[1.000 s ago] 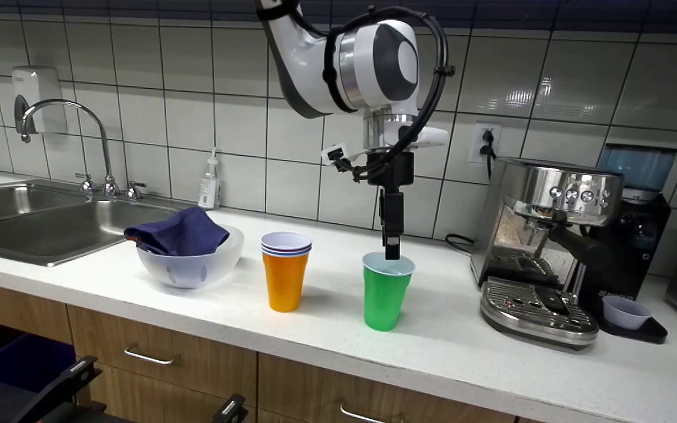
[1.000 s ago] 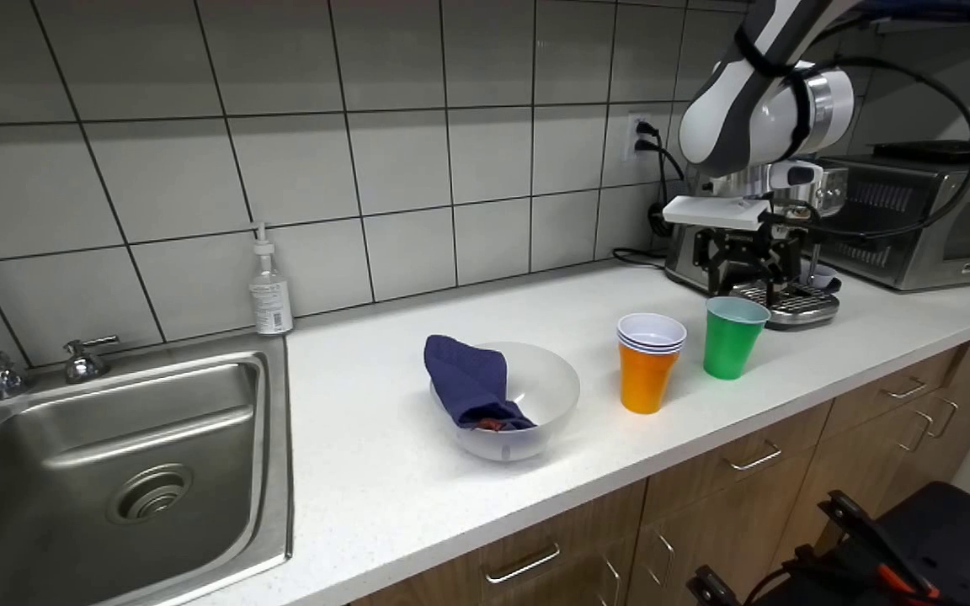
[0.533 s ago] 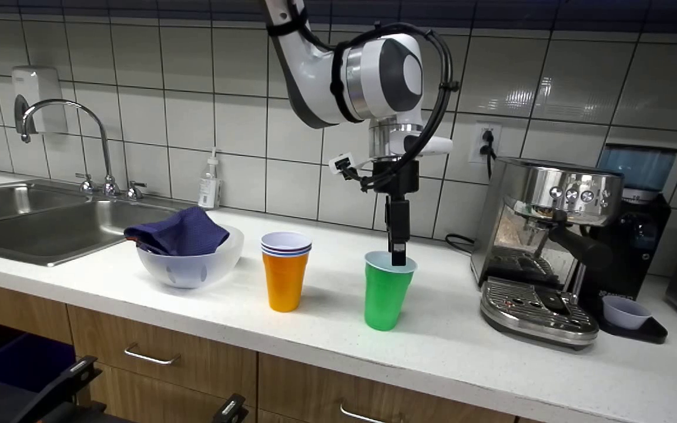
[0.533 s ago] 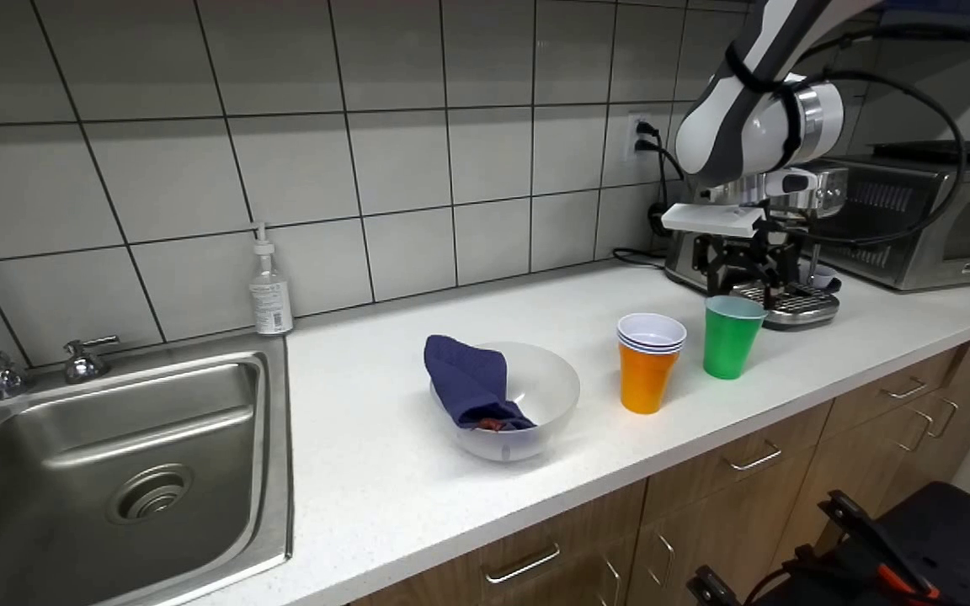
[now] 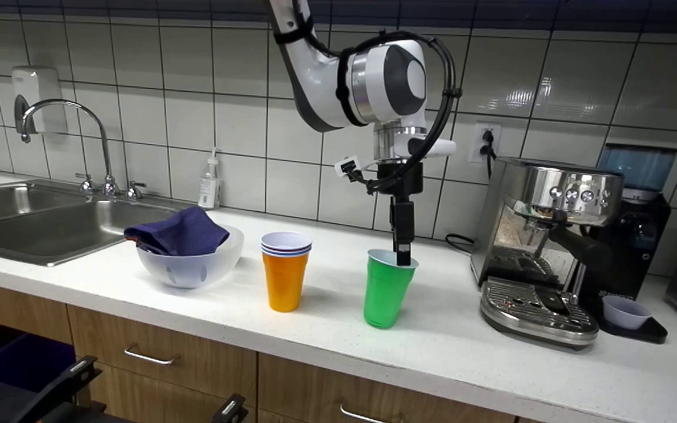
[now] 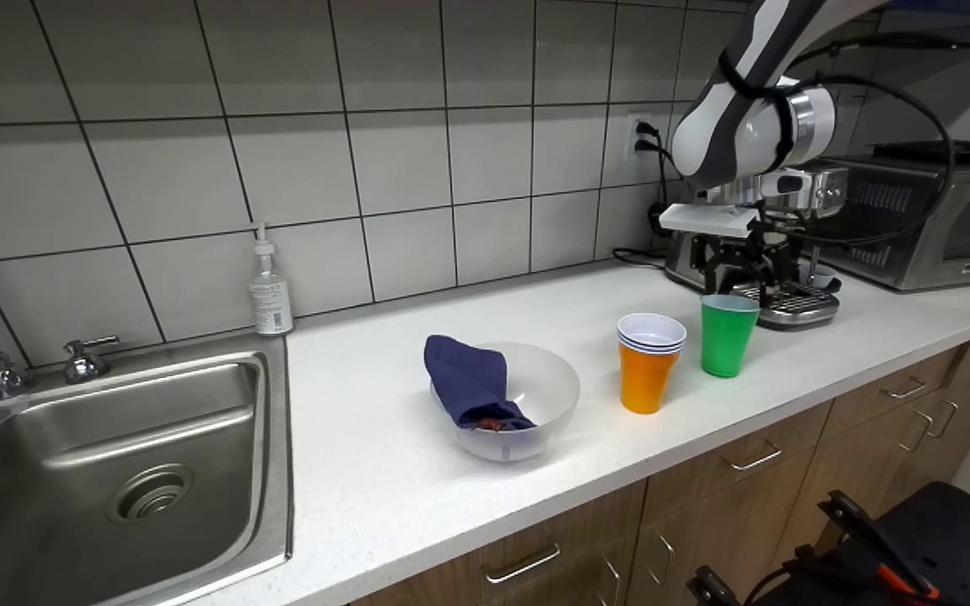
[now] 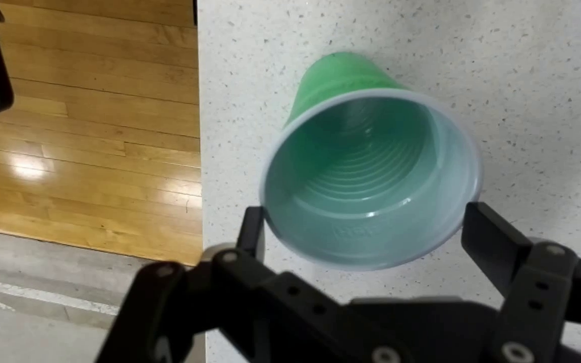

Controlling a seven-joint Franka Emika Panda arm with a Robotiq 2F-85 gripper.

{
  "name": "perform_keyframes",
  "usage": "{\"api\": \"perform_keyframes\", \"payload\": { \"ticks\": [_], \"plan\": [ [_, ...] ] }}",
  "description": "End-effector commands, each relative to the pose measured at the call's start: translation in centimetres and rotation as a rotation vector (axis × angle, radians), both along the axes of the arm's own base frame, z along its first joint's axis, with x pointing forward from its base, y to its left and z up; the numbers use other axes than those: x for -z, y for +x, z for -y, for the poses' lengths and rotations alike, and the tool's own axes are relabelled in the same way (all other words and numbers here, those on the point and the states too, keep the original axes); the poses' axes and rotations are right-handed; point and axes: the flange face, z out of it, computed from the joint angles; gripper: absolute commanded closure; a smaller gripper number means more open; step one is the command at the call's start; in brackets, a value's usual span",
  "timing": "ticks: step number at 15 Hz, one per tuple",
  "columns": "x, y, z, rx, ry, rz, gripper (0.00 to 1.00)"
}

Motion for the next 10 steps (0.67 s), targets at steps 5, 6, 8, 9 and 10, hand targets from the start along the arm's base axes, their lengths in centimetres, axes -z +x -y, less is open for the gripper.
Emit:
{"api": "perform_keyframes", "payload": {
  "ticks": [5, 6, 8, 9, 10],
  "plan": [
    [-0.25, 0.35, 0.66, 0.010, -0.002, 0.011, 0.00],
    [-0.31, 0.37, 0.55, 0.009, -0.002, 0.012, 0.00],
    [-0.41, 0.39, 0.34, 0.006, -0.002, 0.012, 0.00],
    [-0.43, 0.40, 0.23, 0.005, -0.003, 0.012, 0.00],
    [-0.45, 0.42, 0.07, 0.003, -0.002, 0.012, 0.00]
  ]
}}
